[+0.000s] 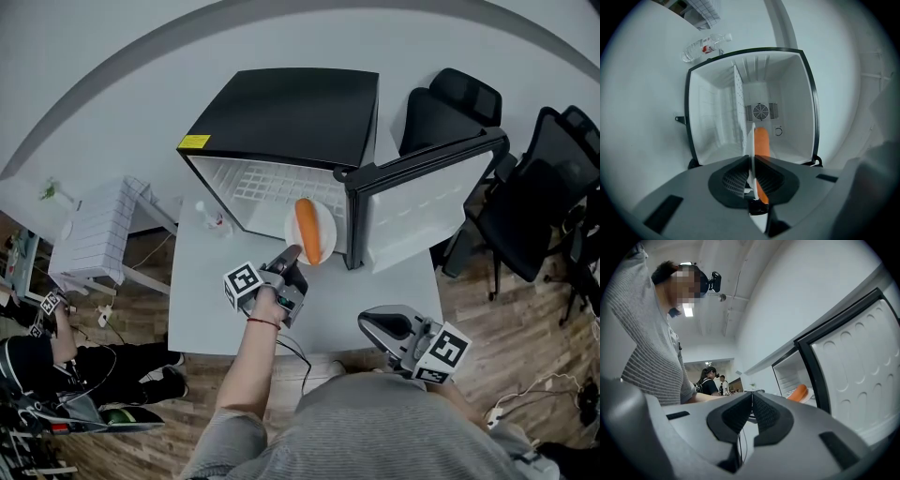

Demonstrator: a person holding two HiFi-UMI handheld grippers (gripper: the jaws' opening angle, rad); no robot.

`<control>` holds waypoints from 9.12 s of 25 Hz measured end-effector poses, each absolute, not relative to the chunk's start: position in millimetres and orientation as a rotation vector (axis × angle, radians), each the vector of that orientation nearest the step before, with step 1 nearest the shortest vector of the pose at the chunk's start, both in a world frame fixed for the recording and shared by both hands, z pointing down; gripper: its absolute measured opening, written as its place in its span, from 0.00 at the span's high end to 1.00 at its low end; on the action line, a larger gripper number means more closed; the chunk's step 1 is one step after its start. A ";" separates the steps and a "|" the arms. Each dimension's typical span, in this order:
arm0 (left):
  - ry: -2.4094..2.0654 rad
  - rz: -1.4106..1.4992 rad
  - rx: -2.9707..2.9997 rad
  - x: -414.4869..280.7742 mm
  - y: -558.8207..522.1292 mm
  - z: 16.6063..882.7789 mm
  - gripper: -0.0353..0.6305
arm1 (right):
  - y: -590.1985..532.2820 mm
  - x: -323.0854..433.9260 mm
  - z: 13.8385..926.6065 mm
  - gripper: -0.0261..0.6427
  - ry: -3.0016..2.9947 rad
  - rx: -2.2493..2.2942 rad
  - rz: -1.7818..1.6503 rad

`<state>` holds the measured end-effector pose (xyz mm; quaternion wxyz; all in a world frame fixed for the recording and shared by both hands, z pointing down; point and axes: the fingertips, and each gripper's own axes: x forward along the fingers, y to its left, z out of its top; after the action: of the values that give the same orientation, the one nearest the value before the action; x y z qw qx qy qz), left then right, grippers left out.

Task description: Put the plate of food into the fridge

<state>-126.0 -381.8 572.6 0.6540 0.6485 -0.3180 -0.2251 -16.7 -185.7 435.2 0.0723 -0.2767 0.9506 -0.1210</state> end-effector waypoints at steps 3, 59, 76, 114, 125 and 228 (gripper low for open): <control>-0.723 -0.505 1.472 -121.8 -392.8 575.2 0.88 | -187.4 -12.9 435.4 0.94 2.851 -0.852 -0.364; -0.913 -0.597 1.336 -108.4 -498.6 606.0 0.88 | -200.5 -57.0 472.3 0.94 2.971 -0.567 -0.585; -1.014 -0.493 1.428 -72.9 -500.2 604.9 0.88 | -200.0 -49.3 473.9 0.94 2.963 -0.576 -0.595; -0.997 -0.363 1.528 -105.5 -404.0 626.3 0.76 | -174.4 -57.0 467.2 0.94 2.990 -0.459 -0.557; -0.934 -0.359 1.696 -90.7 -361.6 611.5 0.93 | -162.3 -52.9 465.6 0.94 2.993 -0.447 -0.545; -1.058 -0.047 2.572 -30.4 -172.5 513.3 0.93 | -138.1 -11.4 484.3 0.94 3.073 -0.502 -0.465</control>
<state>-30.4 -172.5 513.3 0.1791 0.9097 -0.3743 -0.0167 -11.4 -138.1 484.3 -0.0032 -0.1595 0.9761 -0.1476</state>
